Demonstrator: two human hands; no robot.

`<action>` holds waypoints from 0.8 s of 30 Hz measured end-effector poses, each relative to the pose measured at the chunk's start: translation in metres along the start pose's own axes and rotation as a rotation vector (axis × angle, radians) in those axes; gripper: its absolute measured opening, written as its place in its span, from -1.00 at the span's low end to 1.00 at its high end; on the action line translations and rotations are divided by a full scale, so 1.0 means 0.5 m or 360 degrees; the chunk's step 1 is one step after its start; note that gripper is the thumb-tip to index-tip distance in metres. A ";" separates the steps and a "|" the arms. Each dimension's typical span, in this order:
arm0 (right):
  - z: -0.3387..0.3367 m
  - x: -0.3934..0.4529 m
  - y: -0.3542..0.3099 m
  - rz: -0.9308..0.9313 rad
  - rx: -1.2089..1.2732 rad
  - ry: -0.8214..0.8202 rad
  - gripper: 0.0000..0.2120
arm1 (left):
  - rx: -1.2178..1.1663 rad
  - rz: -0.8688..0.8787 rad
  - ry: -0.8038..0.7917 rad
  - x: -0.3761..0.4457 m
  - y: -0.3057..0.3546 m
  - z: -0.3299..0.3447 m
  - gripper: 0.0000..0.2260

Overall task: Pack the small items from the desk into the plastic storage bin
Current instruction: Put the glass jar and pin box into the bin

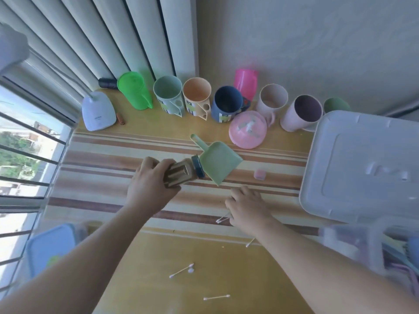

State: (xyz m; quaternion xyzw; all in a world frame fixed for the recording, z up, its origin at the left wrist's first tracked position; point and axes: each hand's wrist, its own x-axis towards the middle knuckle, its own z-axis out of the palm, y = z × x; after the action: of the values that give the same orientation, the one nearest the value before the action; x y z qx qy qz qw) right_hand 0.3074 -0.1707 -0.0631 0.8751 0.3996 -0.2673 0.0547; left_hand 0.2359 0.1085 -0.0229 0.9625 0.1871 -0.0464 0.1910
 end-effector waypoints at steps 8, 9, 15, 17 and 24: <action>0.070 -0.073 -0.019 0.0045 -0.0232 -0.0036 -0.71 | -0.0123 -0.0106 -0.0045 -0.143 0.050 0.024 -0.44; 0.070 -0.077 -0.024 0.0052 -0.0247 -0.0030 -0.72 | -0.0144 -0.0107 -0.0035 -0.157 0.059 0.023 -0.46; -0.024 -0.151 -0.010 0.0221 0.0209 0.0284 -0.91 | -0.0246 -0.0112 0.0071 -0.215 0.140 -0.019 -0.44; -0.082 -0.215 0.032 0.0217 0.0452 0.0552 -0.89 | -0.0263 -0.0045 0.0131 -0.222 0.185 -0.031 -0.40; -0.146 -0.573 0.292 0.0345 0.0766 0.0900 -0.94 | -0.0351 0.0385 0.0194 -0.233 0.470 -0.023 -0.30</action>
State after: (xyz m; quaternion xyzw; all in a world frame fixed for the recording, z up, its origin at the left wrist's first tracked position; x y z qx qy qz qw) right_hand 0.2906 -0.4388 0.1283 0.9393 0.2301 -0.0943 -0.2366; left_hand 0.2170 -0.1284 0.0886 0.9522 0.0850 0.0562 0.2881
